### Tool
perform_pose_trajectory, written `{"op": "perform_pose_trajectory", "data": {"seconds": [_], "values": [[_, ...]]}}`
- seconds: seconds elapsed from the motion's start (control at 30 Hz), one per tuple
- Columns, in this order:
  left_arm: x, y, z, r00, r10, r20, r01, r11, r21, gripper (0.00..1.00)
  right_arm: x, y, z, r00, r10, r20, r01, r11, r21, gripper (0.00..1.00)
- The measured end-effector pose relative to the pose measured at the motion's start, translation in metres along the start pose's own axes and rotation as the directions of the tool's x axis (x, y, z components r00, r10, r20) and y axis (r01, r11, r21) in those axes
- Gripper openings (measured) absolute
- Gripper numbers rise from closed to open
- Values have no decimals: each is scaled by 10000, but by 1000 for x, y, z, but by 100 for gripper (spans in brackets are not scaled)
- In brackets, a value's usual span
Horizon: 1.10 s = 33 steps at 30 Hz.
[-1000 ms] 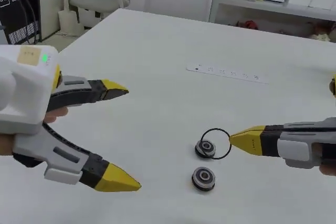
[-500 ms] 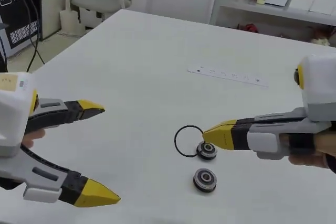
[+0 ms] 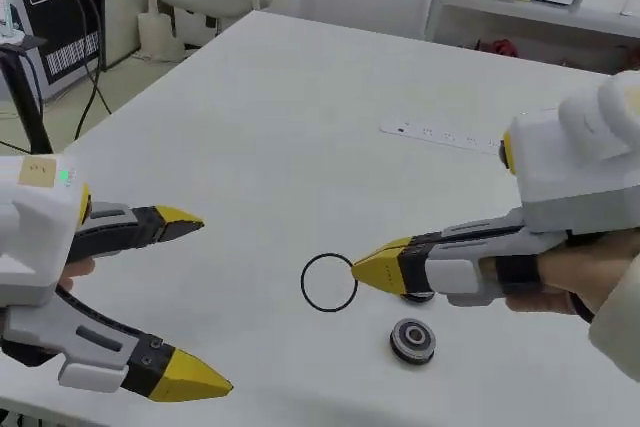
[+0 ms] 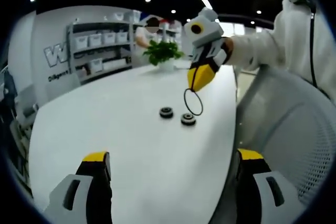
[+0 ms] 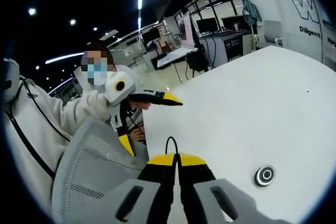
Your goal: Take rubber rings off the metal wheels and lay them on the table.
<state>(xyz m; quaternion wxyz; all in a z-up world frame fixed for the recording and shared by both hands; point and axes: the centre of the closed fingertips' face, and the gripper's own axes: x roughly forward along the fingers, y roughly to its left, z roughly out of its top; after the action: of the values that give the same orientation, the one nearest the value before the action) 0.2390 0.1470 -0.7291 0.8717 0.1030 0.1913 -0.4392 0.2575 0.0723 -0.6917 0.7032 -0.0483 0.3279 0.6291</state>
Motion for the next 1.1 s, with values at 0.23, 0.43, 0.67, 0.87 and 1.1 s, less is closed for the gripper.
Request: {"op": "perform_pose_trajectory", "data": {"seconds": [0.23, 0.43, 0.67, 0.87, 1.1], "values": [[3, -2, -2, 10000, -20, 20, 21, 9998, -213, 100, 20, -1, -12, 9983, 373, -442, -366, 9992, 179, 0], [4, 0, -4, 10000, 24, -32, -25, 9994, -338, 100, 35, -8, -21, 9959, 517, -748, -497, 9984, 282, 0], [3, 5, -5, 9999, 147, 41, -144, 9986, -516, 99, 49, -21, -30, 9948, 385, -946, -340, 9982, 486, 0], [4, 7, -5, 9998, 184, 109, -177, 9980, -614, 99, 60, -32, -39, 9936, 157, -1122, -77, 9974, 715, 0], [4, 7, -7, 9998, 179, 134, -169, 9973, -711, 99, 69, -40, -52, 9904, -123, -1374, 244, 9959, 866, 0]]}}
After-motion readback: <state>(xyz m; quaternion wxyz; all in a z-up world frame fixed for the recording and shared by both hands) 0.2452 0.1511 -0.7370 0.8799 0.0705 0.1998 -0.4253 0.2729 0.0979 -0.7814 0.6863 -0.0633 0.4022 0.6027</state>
